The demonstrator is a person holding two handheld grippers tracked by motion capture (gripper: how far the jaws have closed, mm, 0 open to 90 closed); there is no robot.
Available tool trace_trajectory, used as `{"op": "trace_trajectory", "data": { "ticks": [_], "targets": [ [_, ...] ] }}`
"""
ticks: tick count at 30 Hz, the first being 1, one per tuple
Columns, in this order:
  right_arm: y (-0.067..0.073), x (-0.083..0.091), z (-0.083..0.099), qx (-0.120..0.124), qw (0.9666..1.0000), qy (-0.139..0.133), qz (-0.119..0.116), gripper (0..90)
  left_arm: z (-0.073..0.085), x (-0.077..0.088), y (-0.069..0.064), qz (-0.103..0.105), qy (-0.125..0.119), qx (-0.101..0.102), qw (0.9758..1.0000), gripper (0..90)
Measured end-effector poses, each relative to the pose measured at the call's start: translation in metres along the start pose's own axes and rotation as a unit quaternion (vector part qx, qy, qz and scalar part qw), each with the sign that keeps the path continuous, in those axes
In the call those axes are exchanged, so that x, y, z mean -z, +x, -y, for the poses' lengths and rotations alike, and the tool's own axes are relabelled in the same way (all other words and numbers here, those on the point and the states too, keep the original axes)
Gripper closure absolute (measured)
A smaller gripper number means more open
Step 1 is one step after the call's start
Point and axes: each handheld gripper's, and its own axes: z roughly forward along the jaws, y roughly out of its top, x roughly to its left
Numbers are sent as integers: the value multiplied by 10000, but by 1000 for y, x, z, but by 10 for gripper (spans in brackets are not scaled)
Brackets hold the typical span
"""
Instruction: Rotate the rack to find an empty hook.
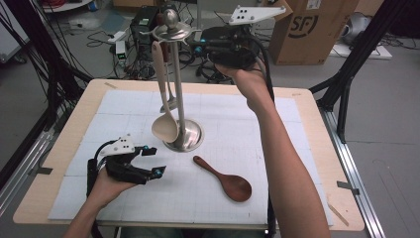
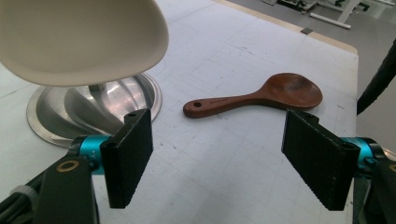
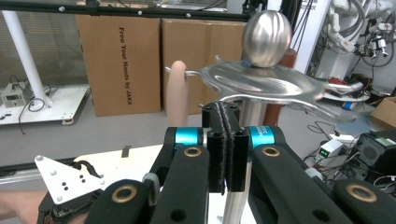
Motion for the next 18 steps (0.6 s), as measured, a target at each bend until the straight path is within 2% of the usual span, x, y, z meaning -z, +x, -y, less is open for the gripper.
{"op": "trace_trajectory", "data": {
  "ticks": [18],
  "targets": [
    [15,-25,-9,105,9998,34,-135,898,0,0,0,10,-21,5,10000,256]
  ]
}}
